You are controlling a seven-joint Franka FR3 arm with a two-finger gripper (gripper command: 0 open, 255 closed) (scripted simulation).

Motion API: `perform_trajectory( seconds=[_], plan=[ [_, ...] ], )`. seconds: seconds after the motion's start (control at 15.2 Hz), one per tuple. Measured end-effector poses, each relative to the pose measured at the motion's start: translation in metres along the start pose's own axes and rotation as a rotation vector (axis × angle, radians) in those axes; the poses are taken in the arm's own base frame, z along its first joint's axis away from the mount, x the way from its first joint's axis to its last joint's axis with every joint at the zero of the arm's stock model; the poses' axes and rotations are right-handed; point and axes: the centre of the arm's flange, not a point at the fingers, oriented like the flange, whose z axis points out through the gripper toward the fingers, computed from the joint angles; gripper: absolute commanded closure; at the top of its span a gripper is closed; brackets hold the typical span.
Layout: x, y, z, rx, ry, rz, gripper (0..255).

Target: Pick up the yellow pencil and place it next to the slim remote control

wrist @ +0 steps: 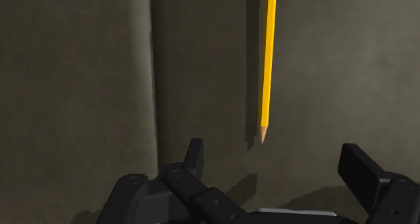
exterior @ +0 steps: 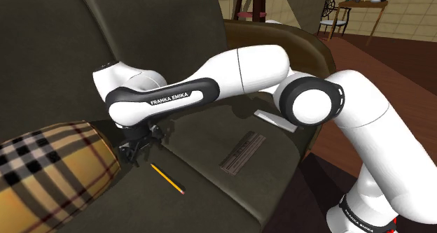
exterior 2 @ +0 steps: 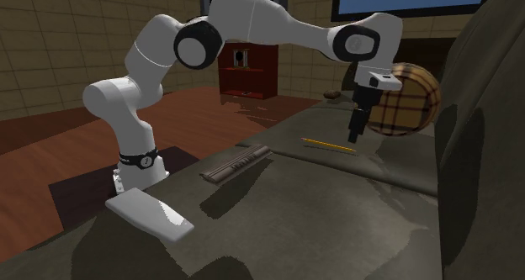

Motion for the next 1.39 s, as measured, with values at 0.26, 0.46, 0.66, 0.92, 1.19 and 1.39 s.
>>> perform_trajectory(
  seconds=[0.26, 0.46, 0.66, 0.92, 1.19, 1.39],
  plan=[
    [0.000, 0.000, 0.023, 0.000, -0.002, 0.000, 0],
    [0.001, 0.000, 0.034, -0.001, -0.001, 0.000, 0],
    [0.002, 0.000, 0.036, -0.001, -0.001, 0.001, 0],
    [0.002, 0.000, 0.036, 0.000, -0.001, 0.001, 255],
    [0.000, -0.005, 0.032, 0.007, 0.005, -0.005, 255],
    [0.000, -0.004, 0.033, 0.005, 0.005, -0.003, 255]
  ],
)
